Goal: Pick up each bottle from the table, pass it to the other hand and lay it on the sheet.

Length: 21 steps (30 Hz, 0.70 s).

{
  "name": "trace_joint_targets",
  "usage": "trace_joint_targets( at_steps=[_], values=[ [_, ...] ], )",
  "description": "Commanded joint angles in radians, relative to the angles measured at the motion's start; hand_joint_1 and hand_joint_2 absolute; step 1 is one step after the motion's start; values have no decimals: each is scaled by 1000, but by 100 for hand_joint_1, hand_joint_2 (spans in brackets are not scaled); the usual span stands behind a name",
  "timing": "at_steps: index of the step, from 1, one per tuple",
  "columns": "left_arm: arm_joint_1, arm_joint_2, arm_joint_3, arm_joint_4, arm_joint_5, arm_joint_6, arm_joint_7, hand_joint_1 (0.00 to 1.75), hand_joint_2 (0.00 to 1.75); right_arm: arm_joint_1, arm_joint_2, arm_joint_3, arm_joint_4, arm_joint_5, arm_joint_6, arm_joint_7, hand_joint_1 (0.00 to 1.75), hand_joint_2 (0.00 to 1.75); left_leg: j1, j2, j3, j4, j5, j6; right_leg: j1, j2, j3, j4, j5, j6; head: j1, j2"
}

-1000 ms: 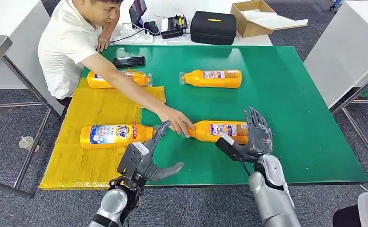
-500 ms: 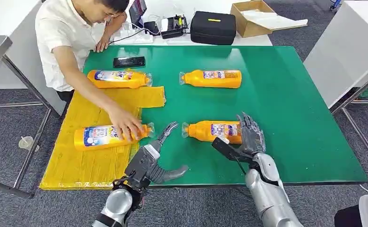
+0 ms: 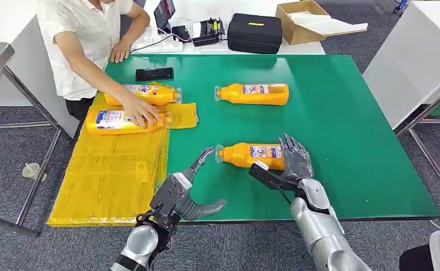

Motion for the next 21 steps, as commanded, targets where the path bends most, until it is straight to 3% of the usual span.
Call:
trace_joint_targets(
  at_steps=[1,11,20,21],
  values=[
    [-30,-32,-13,65,8,3,9,0,175,-98,-45,79,166,54,16,48,0,175,1,3,6,2,-4,0,2,0,6,0,-3,-5,0,0],
    [-42,-37,-12,68,11,8,9,0,175,-139,-47,117,257,85,53,71,0,175,1,1,2,0,-1,0,1,0,3,-1,0,-2,0,0],
    [-35,-26,-32,62,8,-2,12,0,175,-189,-80,133,360,86,207,131,0,175,1,3,8,0,-1,0,1,-2,6,-1,0,-2,0,0],
    [-32,-25,-34,55,8,-2,12,0,175,-192,-85,134,368,85,218,129,73,175,1,2,9,1,-1,0,2,-3,8,-1,0,-3,0,0]
  ],
)
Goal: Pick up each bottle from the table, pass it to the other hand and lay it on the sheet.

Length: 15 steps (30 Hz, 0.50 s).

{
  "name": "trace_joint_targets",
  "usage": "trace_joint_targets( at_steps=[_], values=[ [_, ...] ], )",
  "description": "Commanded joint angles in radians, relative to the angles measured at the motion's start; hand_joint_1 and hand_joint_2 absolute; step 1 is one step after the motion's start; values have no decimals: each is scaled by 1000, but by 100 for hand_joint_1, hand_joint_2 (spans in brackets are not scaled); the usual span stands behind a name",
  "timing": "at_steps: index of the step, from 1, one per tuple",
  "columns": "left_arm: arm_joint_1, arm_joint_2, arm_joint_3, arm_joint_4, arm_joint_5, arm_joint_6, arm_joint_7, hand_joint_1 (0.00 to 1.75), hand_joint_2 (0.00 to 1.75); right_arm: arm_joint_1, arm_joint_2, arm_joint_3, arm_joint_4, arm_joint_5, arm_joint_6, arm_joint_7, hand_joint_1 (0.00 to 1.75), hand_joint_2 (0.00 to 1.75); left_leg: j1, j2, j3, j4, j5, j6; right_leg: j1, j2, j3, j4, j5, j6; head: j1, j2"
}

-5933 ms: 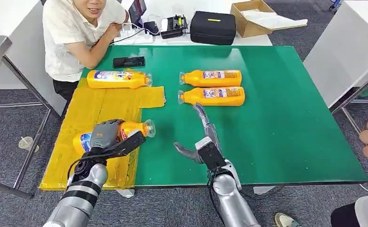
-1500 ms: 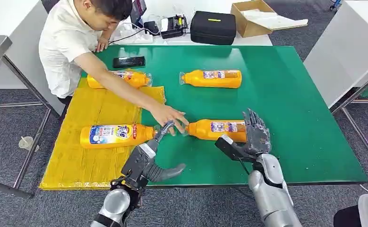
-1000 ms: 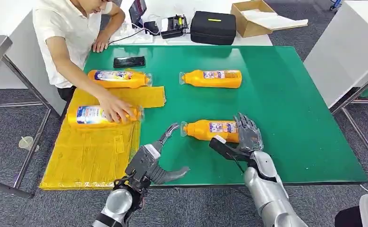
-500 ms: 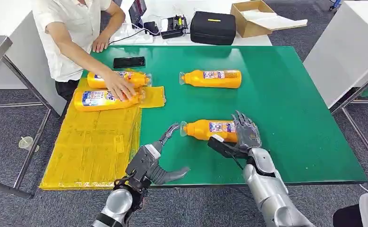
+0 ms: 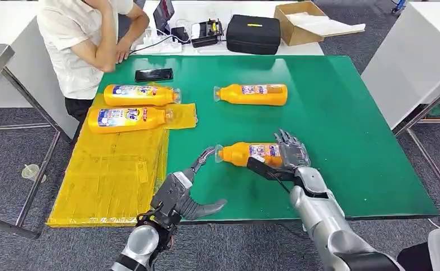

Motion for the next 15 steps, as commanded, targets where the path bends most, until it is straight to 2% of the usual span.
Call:
trace_joint_targets(
  at_steps=[1,2,5,9,12,15],
  values=[
    [-25,-25,-31,45,-3,-8,7,0,175,-41,-50,45,187,-9,102,6,154,175,1,-3,3,0,0,0,2,-5,5,-1,-1,-3,0,0],
    [-24,-22,-33,42,7,-19,8,0,175,-39,-62,42,199,-31,141,-17,175,175,1,-4,4,1,0,0,1,-5,-1,-1,-1,-3,0,0],
    [-33,-16,-41,47,9,-19,7,0,175,-21,-104,30,222,-97,212,-86,175,175,1,-8,6,0,-1,2,2,-5,0,-2,-2,-3,0,0],
    [-44,-18,-44,58,20,-23,3,0,175,-3,-157,27,235,-145,245,-131,175,175,1,-10,9,-1,-1,3,2,-7,4,-4,-2,-2,0,0],
    [-45,-19,-44,59,20,-23,3,0,175,-3,-157,28,233,-145,244,-133,175,175,1,-12,12,-1,-1,3,3,-11,8,-5,-4,-5,0,0],
    [-44,-19,-45,59,20,-23,3,0,175,-4,-152,31,230,-146,244,-132,175,175,1,-11,16,-1,-3,4,2,-7,13,-5,-4,-1,0,0]
  ],
)
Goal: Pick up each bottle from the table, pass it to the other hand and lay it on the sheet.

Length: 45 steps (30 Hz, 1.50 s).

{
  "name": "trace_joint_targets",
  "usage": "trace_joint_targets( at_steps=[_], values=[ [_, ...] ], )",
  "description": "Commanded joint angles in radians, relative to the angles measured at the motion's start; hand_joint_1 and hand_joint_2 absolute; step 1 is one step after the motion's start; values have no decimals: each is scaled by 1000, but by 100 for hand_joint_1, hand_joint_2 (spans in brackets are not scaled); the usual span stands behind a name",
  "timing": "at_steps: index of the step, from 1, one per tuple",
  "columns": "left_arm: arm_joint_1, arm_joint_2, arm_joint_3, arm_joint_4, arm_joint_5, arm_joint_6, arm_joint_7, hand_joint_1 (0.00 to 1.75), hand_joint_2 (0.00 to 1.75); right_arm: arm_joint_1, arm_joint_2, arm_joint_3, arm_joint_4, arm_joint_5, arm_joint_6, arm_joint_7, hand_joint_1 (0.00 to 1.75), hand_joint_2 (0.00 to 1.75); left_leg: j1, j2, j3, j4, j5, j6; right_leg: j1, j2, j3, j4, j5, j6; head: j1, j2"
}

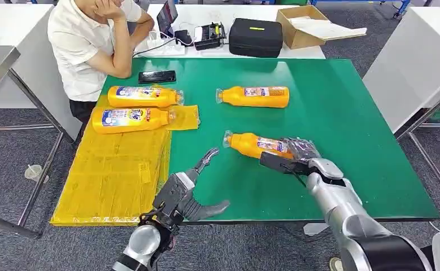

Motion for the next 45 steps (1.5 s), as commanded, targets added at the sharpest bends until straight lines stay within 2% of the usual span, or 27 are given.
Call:
trace_joint_targets(
  at_steps=[1,2,4,7,8,11,13,15,16,22,23,24,26,29,31,34,36,38,39,41,45],
  values=[
    [-39,-19,-23,59,1,-1,2,0,175,65,-36,12,112,-7,33,-1,175,175,1,-3,3,-1,-1,1,2,-4,5,-2,-1,-3,0,0],
    [-39,-18,-26,59,1,1,2,0,175,71,-40,23,104,-19,43,4,175,175,2,-4,2,-1,0,1,3,-6,5,-4,-1,-6,0,0],
    [-42,-19,-32,66,3,0,-1,0,175,89,-54,19,98,-64,62,-20,175,175,2,-4,3,-1,-1,0,3,-6,7,-4,-1,-4,-1,0],
    [-51,-22,-41,85,11,-2,-10,0,175,131,-81,-18,70,-199,101,-138,175,175,2,-5,6,-1,-1,0,2,-6,9,-5,-1,-2,-1,0],
    [-52,-27,-33,87,19,2,-14,0,175,144,-89,-25,53,-245,104,-175,175,175,2,-8,5,-1,-1,0,3,-9,11,-6,-1,-3,0,0],
    [-42,-44,8,84,52,22,-4,0,175,180,-84,-21,-44,-374,111,-230,175,175,2,-5,7,-1,-2,1,3,-7,12,-7,-1,-3,0,0],
    [-40,-45,18,91,88,11,0,0,175,198,-81,8,-111,-444,131,-215,175,175,2,-2,8,-2,-2,1,3,-4,12,-8,-1,-3,0,0],
    [-39,-45,18,94,88,10,-2,0,175,200,-82,16,-121,-454,133,-205,175,175,2,0,8,-1,-4,0,3,-2,13,-7,0,-3,0,0],
    [-39,-45,18,94,88,10,-2,0,175,200,-82,16,-121,-454,133,-205,175,175,2,1,9,-1,-5,0,2,-1,20,-6,0,-2,0,0],
    [-39,-45,17,93,88,13,-2,0,175,200,-90,34,-117,-472,127,-204,175,175,2,5,8,0,-5,0,3,1,19,-6,0,-2,0,0],
    [-35,-45,21,94,141,-12,6,0,175,199,-87,30,-118,-502,134,-224,175,175,2,5,8,0,-5,0,3,1,19,-6,0,-2,-1,0],
    [-25,-45,37,113,303,-81,31,0,175,188,-79,41,-129,-544,148,-279,175,175,3,4,7,0,-4,0,3,-1,18,-6,1,-3,0,0],
    [-12,-40,58,161,438,-126,1,0,175,143,-43,54,-144,-648,198,-355,175,175,2,8,9,-1,-5,0,2,4,15,-6,1,-2,0,0],
    [-2,-27,66,166,509,-129,-36,0,175,160,-7,106,-289,-777,215,-341,175,175,1,12,6,-1,-5,0,2,8,17,-6,2,-2,-1,0],
    [4,-16,55,130,478,-91,-47,0,175,207,3,139,-411,-863,205,-318,175,175,2,15,5,-1,-6,-1,2,11,15,-5,3,-5,-1,0],
    [14,-18,51,77,452,-79,-45,0,175,278,26,176,-539,-915,194,-300,175,175,2,11,1,-1,-4,-1,2,8,11,-4,3,-5,-1,0],
    [5,-20,51,59,455,-85,-39,0,175,293,33,216,-576,-914,185,-300,175,175,2,9,-2,0,-3,0,3,5,9,-3,1,-6,-1,0],
    [-11,-16,42,60,460,-107,-39,0,175,275,1,265,-577,-899,185,-323,175,175,2,5,-8,0,-2,0,3,2,5,-2,2,-4,0,0],
    [-16,-16,48,57,466,-103,-39,0,175,251,-8,278,-557,-908,177,-330,175,175,3,7,-7,1,-3,0,3,4,6,-2,1,-5,0,0],
    [-16,-13,60,33,471,-101,-45,0,175,226,-15,281,-559,-916,164,-340,175,175,1,6,-10,0,-2,0,2,3,2,-1,2,-3,-1,0],
    [-4,-24,90,-35,460,-72,-52,0,175,259,-5,275,-667,-935,171,-327,175,175,2,6,-14,2,-2,0,2,3,-1,-1,2,-5,0,0]
  ],
)
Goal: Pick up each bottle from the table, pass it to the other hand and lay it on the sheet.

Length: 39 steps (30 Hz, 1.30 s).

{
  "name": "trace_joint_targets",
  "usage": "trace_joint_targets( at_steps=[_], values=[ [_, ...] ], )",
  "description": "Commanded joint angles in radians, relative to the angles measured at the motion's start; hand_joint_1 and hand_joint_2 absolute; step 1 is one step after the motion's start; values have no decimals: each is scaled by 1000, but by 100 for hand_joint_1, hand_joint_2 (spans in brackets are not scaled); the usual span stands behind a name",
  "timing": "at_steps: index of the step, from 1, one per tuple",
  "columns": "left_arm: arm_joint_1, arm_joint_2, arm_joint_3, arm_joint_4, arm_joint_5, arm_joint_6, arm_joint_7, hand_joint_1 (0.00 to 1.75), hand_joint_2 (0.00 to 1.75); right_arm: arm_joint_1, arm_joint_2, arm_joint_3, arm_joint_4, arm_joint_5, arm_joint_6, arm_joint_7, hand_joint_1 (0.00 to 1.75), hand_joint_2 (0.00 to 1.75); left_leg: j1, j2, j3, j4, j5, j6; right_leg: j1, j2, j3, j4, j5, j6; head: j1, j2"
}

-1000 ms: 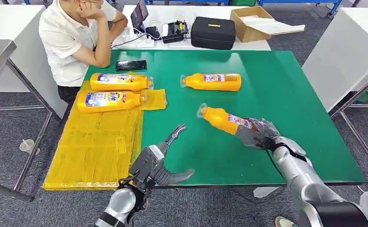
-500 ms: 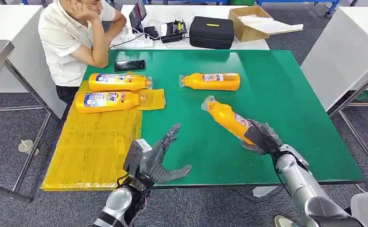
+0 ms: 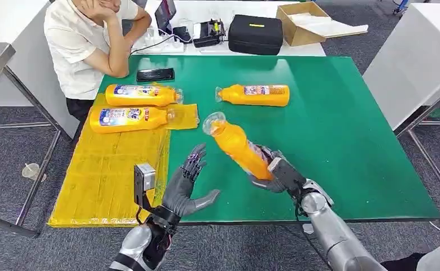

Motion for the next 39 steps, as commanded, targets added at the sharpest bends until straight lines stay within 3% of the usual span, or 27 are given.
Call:
trace_joint_targets(
  at_steps=[1,14,20,25,39],
  values=[
    [-7,-29,58,-86,-22,44,-2,0,175,11,-7,92,-194,-21,-4,17,175,175,0,3,0,2,-2,0,1,2,0,1,-1,-3,0,0],
    [-35,-45,13,-83,-50,129,-35,0,175,171,51,148,-334,-7,-28,-7,175,175,1,1,1,1,-2,0,2,-1,1,0,-2,-4,0,0],
    [-61,-45,-11,-18,62,87,-12,0,175,134,60,182,-279,-7,-14,-14,175,175,1,1,1,2,-2,0,2,-1,-1,1,-2,-4,0,0],
    [-87,-45,-33,93,168,14,19,0,175,36,88,209,-148,-37,2,-48,175,175,1,3,2,0,-2,0,1,1,0,0,-1,-3,0,0],
    [-66,-34,-50,99,187,-18,23,0,175,26,101,202,-126,-56,-6,-49,175,175,1,2,0,0,-1,0,1,1,-2,0,-1,-3,0,0]
  ],
)
